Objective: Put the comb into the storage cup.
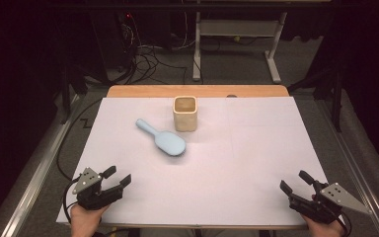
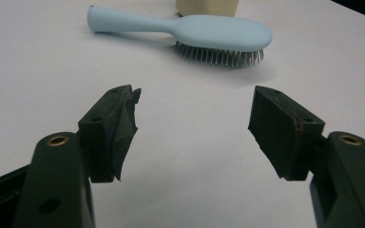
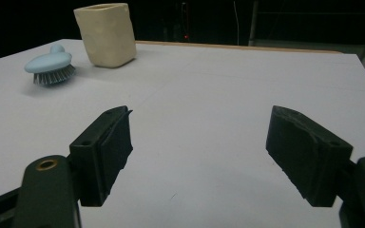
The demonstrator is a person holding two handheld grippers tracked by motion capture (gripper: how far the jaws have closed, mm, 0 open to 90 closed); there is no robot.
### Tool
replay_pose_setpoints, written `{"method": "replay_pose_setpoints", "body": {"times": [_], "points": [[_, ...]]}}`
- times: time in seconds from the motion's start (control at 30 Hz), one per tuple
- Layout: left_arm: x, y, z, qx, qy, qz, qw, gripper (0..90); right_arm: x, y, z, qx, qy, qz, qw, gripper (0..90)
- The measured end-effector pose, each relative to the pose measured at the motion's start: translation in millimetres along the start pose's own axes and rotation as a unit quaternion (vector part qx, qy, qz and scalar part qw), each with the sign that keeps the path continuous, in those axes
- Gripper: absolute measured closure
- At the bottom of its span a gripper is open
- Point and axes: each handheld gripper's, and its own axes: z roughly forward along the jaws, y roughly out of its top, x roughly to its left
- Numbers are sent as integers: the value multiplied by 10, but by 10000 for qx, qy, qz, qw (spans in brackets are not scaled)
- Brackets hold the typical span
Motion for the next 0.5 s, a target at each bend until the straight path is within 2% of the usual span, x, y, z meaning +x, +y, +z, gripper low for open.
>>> {"method": "replay_pose_setpoints", "body": {"times": [0.13,0.5], "points": [[10,15,3,-48,-45,-57,10000,333,-1,0,2,11,-4,5,10000,238],[1,81,35,-127,-83,-48,9999,329,-1,0,3,0,10,4,10000,238]]}}
